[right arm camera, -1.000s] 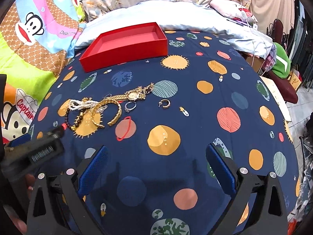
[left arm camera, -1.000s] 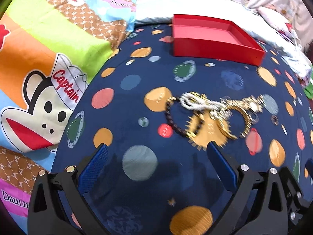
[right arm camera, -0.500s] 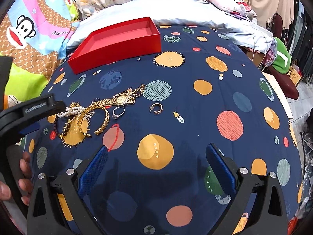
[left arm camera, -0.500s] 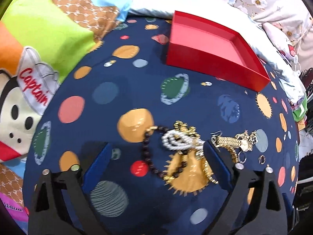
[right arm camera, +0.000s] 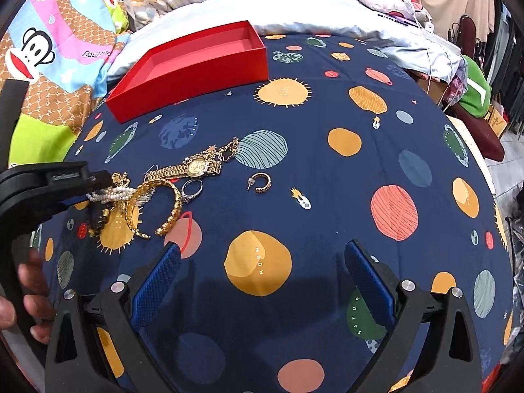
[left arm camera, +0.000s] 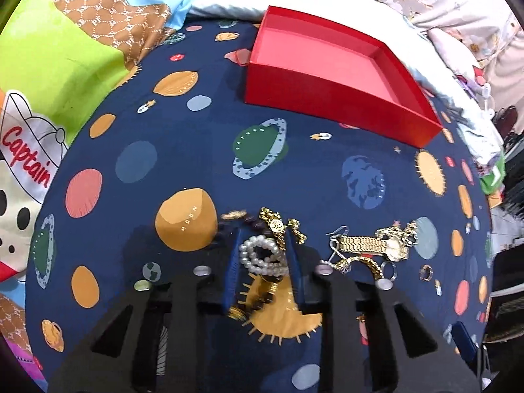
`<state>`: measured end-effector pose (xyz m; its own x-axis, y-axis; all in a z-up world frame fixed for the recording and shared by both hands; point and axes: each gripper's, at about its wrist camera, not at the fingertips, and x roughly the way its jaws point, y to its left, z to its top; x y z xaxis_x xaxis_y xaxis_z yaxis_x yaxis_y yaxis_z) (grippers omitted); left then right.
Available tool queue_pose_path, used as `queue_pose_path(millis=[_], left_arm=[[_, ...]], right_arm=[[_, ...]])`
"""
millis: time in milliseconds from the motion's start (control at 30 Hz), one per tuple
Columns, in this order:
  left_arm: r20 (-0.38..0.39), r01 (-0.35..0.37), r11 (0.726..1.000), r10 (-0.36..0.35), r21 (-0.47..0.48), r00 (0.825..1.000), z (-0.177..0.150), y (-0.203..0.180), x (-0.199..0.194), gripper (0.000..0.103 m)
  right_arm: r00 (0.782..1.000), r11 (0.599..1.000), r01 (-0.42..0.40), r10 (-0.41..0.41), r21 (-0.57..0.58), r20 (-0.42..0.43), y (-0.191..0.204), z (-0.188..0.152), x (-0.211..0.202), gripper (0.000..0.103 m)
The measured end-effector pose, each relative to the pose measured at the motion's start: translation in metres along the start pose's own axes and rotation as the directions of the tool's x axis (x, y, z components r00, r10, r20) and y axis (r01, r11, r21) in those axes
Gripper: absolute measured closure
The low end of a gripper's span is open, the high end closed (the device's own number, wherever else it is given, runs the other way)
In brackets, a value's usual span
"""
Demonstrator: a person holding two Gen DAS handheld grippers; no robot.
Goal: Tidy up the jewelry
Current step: 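Lower the left tool onto the white pearl necklace and close it, then close the right tool on the gold bangle while the left tool holds the pearl necklace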
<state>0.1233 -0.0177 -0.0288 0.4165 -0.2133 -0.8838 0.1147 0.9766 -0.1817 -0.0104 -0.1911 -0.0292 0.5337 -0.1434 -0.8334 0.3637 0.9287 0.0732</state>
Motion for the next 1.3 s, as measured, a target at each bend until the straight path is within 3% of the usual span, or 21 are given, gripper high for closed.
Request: queue_pose_path(millis=[233,300,500,967,1133,1300], left_arm=[[0.022,0.054,0.998,-0.055,0.026,0.998,-0.01,0.005,-0.02,0.084],[0.032,0.066,0.997,-0.067,0.044,0.997,-0.014,0.006,-0.028,0.096],[0.041,0.091,0.994,-0.094,0.067,0.995,-0.024,0.012,-0.049,0.096],[0.096,0.088,0.991,-0.097,0.099,0.991,-0.039,0.027,-0.09,0.096],[0.093,0.083,0.993,-0.09,0.084,0.992,-0.042,0.037,-0.089,0.096],[0.088,0.077,0.994,-0.083,0.072,0.993,-0.042,0.047,-0.088,0.096]], right_arm=[[1.0,1.0,-0.004,0.004,-0.002,0.001,0.001,0.0,0.0,0.005],[1.0,1.0,-0.002,0.002,-0.004,-0.002,0.001,0.0,0.0,0.005],[1.0,0.999,0.009,-0.009,-0.043,-0.009,0.008,-0.003,-0.005,0.005],[0.99,0.983,-0.137,0.134,-0.119,-0.033,0.051,0.012,0.008,0.011],[0.992,0.979,-0.126,0.119,-0.158,-0.048,0.072,0.011,0.022,0.011],[0.992,0.981,-0.117,0.109,-0.153,-0.062,0.077,0.011,0.034,0.023]])
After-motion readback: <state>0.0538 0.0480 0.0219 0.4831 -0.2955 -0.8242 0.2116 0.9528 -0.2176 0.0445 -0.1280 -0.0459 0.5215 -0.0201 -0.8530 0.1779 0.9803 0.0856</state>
